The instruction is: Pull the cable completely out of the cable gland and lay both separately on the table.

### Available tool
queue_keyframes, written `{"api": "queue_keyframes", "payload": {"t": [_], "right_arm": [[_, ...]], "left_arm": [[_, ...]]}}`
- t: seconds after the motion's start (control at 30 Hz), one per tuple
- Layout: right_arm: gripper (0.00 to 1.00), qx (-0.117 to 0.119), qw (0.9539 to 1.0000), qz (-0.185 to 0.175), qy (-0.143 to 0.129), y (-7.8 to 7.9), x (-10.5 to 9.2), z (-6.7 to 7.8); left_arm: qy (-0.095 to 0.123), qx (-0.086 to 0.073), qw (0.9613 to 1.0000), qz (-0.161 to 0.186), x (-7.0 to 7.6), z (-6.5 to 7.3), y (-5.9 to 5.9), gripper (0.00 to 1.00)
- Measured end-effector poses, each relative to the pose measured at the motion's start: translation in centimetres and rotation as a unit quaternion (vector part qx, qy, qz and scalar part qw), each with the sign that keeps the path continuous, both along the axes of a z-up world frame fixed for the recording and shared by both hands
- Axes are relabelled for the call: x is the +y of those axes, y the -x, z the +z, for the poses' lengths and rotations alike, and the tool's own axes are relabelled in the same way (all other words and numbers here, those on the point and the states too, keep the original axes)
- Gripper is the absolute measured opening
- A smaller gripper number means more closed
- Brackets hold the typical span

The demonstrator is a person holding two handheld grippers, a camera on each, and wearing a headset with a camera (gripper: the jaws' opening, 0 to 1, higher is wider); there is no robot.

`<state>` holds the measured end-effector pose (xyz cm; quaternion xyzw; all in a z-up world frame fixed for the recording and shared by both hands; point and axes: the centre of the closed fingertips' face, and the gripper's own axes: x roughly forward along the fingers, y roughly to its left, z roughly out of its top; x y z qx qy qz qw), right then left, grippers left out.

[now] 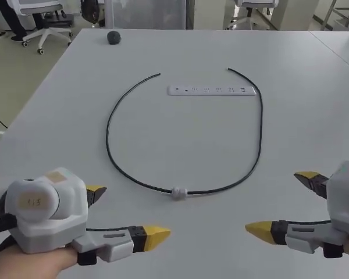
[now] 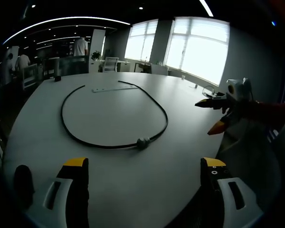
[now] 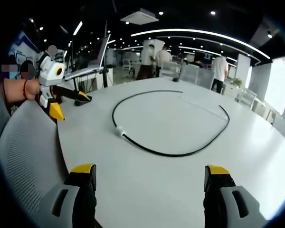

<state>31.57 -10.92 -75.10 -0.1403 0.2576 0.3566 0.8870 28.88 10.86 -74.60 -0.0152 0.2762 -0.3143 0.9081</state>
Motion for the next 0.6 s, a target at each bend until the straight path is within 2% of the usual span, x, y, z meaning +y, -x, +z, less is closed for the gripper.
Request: {"api": "queue_keyframes", "payload": {"t": [0.27, 0.4, 0.5, 0.6], "right_arm": [[0.94, -0.001, 0.9997, 0.023, 0.011, -0.4, 1.2, 0.2], [0.87, -0.002, 0.9982, 0.057, 0.021, -0.7, 2.6, 0.7], [0.81, -0.007, 0.9956, 0.086, 0.036, -1.2, 3.7, 1.0], [0.72, -0.006, 0.9905, 0.125, 0.058, -1.3, 5.1, 1.1]], "left_arm": [[-0.003, 0.001, 1.0000, -0.002, 0.0, -0.2, 0.0, 0.98], [-0.004, 0.000, 1.0000, -0.003, 0.1, -0.2, 0.0, 0.98], [-0.003, -0.001, 1.0000, -0.002, 0.1, -0.2, 0.0, 0.98], [-0.003, -0.001, 1.0000, -0.002, 0.1, -0.3, 0.0, 0.98]]}}
